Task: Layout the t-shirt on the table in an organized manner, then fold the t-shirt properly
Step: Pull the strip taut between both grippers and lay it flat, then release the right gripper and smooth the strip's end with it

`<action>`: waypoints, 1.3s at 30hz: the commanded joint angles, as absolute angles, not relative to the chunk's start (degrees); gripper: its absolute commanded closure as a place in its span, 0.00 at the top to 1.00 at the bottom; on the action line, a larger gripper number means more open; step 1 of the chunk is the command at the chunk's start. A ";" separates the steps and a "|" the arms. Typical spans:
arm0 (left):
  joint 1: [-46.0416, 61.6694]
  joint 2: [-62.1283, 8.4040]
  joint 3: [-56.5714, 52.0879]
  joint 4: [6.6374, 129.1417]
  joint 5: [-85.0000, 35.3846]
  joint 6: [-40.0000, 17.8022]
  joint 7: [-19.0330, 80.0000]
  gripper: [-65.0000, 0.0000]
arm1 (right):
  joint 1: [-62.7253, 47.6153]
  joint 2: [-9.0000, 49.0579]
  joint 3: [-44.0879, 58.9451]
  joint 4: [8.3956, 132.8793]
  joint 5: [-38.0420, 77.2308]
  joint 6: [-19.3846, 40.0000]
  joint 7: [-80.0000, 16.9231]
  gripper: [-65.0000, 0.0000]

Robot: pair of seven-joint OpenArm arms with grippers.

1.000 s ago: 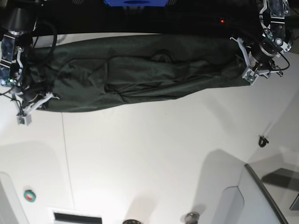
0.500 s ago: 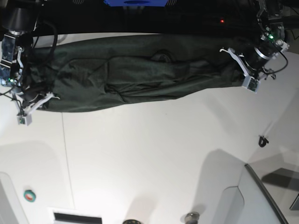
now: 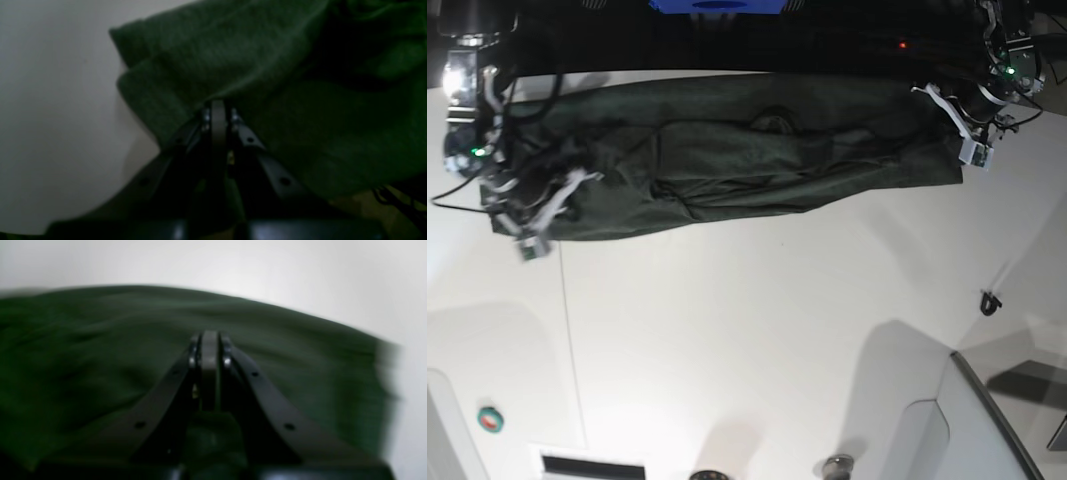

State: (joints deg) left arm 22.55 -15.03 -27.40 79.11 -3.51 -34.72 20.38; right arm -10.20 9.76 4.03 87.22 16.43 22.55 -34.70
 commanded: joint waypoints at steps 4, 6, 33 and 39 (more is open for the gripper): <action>21.23 -16.13 -28.00 77.76 -3.38 -34.59 19.82 0.00 | -10.07 10.15 0.13 86.46 16.92 22.55 -34.07 0.02; 20.88 -16.75 -28.00 76.62 -1.45 -34.59 19.74 0.00 | -8.84 9.45 0.31 83.30 16.92 22.37 -34.07 0.02; 17.54 -17.27 -29.05 83.03 1.89 -34.77 20.18 0.00 | -3.03 11.21 -13.67 97.10 16.84 16.31 -40.04 0.12; 21.41 -16.22 -36.18 87.16 1.36 -36.53 20.18 0.00 | 3.91 10.95 -29.49 91.47 15.69 15.87 -40.48 0.38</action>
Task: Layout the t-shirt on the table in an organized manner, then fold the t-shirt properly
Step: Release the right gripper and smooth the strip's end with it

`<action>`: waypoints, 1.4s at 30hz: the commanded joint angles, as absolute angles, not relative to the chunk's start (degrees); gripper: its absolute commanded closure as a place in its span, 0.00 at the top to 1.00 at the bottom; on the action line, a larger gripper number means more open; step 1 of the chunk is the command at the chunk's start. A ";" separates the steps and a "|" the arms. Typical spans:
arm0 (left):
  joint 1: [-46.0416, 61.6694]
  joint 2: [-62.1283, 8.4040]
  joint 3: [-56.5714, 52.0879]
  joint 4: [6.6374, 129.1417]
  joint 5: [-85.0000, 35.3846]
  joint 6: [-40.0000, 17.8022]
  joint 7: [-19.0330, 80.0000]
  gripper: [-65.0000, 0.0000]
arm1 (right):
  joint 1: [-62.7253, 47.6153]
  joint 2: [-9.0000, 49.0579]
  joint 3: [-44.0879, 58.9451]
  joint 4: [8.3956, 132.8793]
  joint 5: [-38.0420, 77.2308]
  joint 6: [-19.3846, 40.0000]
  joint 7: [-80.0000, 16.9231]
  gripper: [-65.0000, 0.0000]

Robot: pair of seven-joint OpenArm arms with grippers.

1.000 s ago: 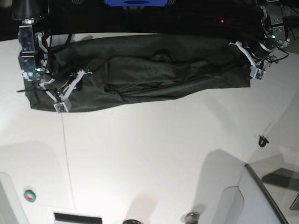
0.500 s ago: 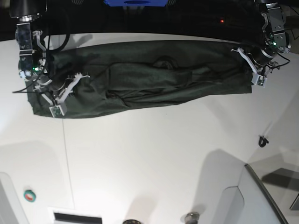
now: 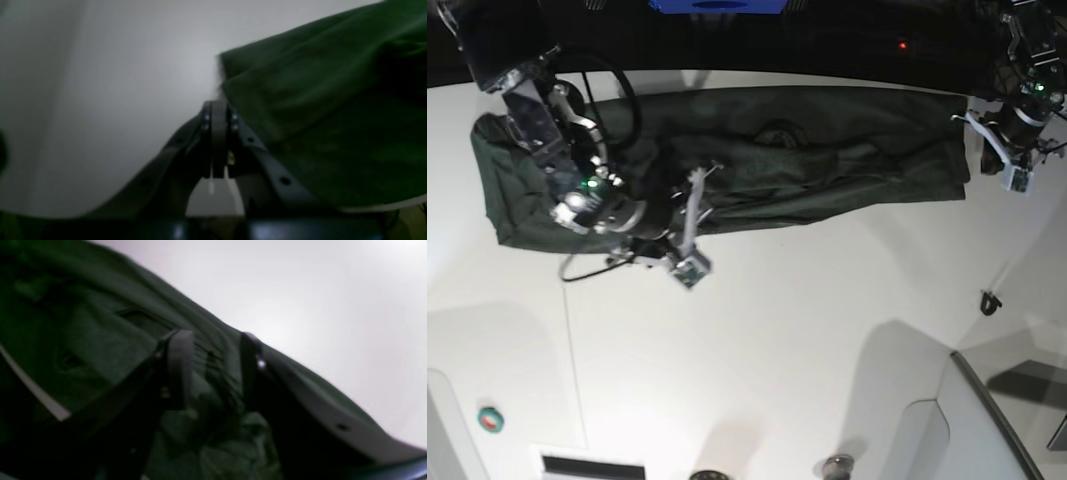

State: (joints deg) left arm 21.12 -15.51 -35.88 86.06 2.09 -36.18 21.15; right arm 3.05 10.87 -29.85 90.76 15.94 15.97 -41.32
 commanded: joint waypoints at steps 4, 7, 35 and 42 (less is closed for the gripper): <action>24.84 -15.34 -42.68 86.02 -6.64 -40.00 20.26 0.00 | 6.64 7.52 -33.01 83.03 10.42 15.87 -40.22 0.37; 26.86 -15.60 -46.29 84.88 -11.12 -40.00 20.18 0.00 | 6.73 4.97 -31.08 78.81 8.13 15.87 -39.96 0.37; 28.53 -15.43 -52.44 80.57 -12.97 -40.00 19.82 0.00 | 10.68 2.77 -26.86 68.18 5.32 16.04 -36.70 0.07; 28.53 -15.60 -52.35 80.48 -12.97 -40.00 19.82 0.00 | 8.48 2.68 -27.03 73.36 5.32 16.13 -36.97 0.00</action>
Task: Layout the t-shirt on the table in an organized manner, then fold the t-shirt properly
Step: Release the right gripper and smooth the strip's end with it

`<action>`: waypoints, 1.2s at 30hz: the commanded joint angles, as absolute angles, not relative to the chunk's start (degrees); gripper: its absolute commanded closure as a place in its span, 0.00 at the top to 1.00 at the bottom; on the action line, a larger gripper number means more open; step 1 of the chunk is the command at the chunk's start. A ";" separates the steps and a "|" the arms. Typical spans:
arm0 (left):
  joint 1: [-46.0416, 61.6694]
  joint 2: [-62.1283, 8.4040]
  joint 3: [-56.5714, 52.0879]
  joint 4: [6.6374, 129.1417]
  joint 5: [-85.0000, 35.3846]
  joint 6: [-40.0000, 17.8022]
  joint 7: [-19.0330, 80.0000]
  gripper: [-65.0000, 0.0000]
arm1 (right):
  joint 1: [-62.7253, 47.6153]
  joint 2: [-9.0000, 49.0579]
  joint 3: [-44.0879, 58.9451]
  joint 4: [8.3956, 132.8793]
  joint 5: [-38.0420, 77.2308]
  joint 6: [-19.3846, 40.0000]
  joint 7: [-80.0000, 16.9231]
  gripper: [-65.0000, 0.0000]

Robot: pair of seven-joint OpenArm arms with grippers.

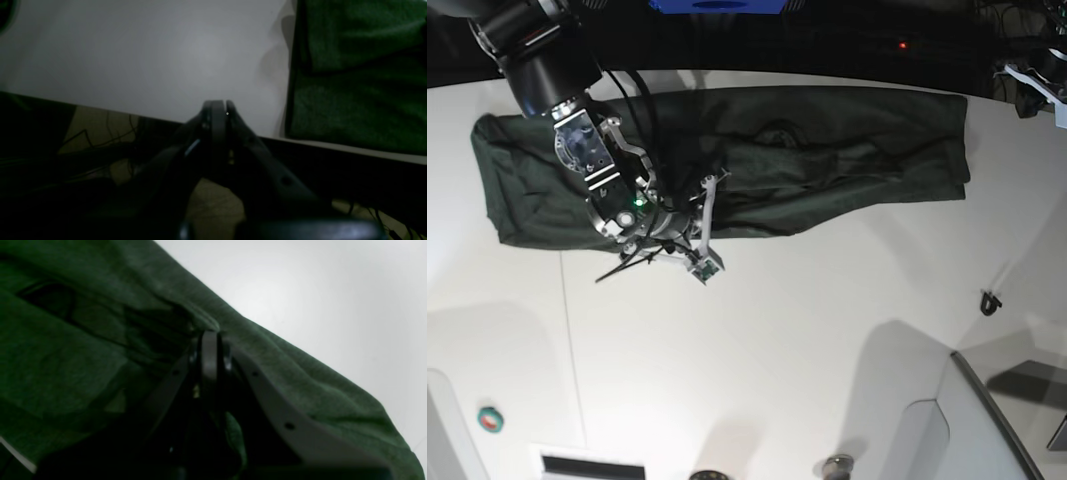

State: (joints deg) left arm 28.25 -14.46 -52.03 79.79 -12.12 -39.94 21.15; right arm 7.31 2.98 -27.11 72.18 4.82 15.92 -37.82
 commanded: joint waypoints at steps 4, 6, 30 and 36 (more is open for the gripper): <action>28.53 -15.69 -52.35 80.48 -12.88 -40.00 19.82 0.00 | 6.02 2.95 -26.86 78.46 5.32 16.13 -39.60 0.00; 28.53 -15.69 -52.35 80.48 -12.88 -40.00 19.82 0.00 | 4.44 3.12 -26.86 81.36 5.32 16.13 -40.57 0.00; 24.48 -15.60 -52.35 77.49 -5.32 -40.00 19.74 0.00 | -6.29 9.54 -26.77 93.23 5.14 16.13 -42.51 0.00; 24.48 -15.60 -52.44 77.32 -5.32 -40.00 19.74 0.00 | -9.27 9.54 -26.86 95.43 5.05 16.13 -42.51 0.00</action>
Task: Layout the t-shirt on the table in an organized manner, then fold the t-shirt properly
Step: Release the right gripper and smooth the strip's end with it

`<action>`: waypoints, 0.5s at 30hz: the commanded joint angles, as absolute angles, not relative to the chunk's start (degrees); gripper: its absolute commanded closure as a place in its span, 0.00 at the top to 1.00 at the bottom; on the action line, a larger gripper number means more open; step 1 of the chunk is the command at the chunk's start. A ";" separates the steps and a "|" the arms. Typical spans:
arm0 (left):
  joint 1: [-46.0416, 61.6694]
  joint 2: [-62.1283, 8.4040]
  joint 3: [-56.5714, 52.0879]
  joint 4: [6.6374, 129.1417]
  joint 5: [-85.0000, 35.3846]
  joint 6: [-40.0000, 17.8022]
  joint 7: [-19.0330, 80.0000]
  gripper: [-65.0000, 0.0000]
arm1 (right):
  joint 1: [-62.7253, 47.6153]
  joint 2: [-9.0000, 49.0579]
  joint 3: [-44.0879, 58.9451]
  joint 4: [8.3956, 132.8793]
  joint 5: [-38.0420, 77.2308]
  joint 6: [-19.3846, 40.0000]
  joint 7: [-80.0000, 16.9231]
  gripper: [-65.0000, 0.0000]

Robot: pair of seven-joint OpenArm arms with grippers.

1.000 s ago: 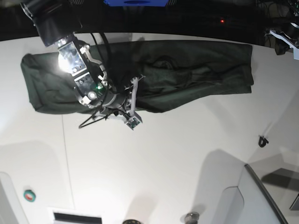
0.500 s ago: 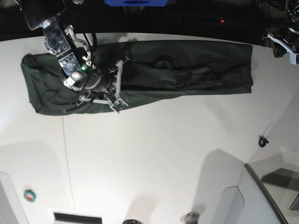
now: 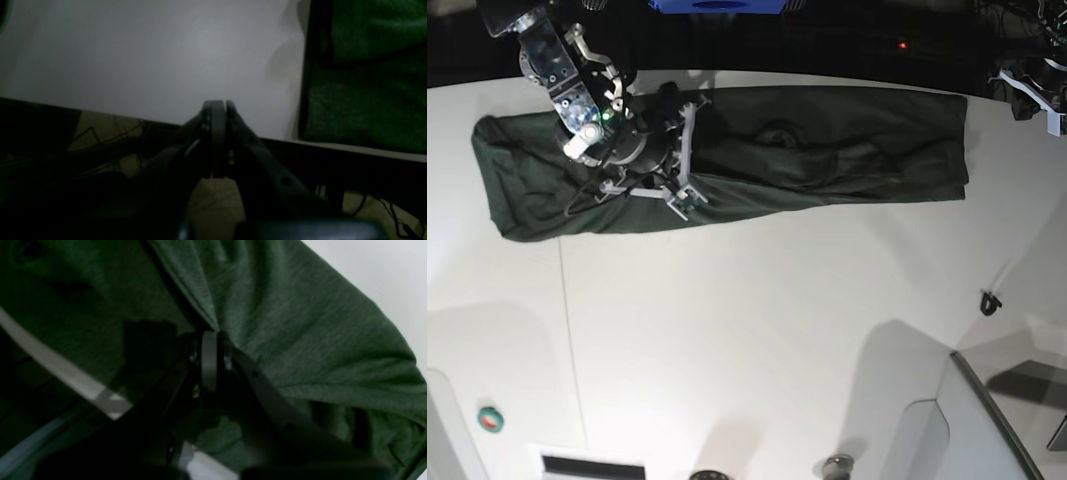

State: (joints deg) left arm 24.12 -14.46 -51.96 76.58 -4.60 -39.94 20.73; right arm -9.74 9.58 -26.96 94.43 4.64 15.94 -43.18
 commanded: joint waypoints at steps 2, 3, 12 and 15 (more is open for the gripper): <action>24.48 -15.60 -52.44 77.32 -5.32 -40.00 19.74 0.00 | -9.63 9.54 -26.86 95.08 5.05 16.13 -42.42 0.00; 24.48 -15.60 -52.44 77.32 -5.32 -40.00 19.74 0.00 | -9.63 9.54 -26.86 94.55 5.05 16.13 -42.33 0.00; 23.78 -15.60 -52.35 77.23 -5.23 -40.00 19.74 0.00 | -10.51 9.54 -24.66 93.14 5.14 16.13 -42.51 0.30; 23.78 -15.60 -52.35 77.23 -5.23 -40.00 19.74 0.00 | -12.35 9.54 -18.15 97.63 5.05 16.13 -42.24 0.43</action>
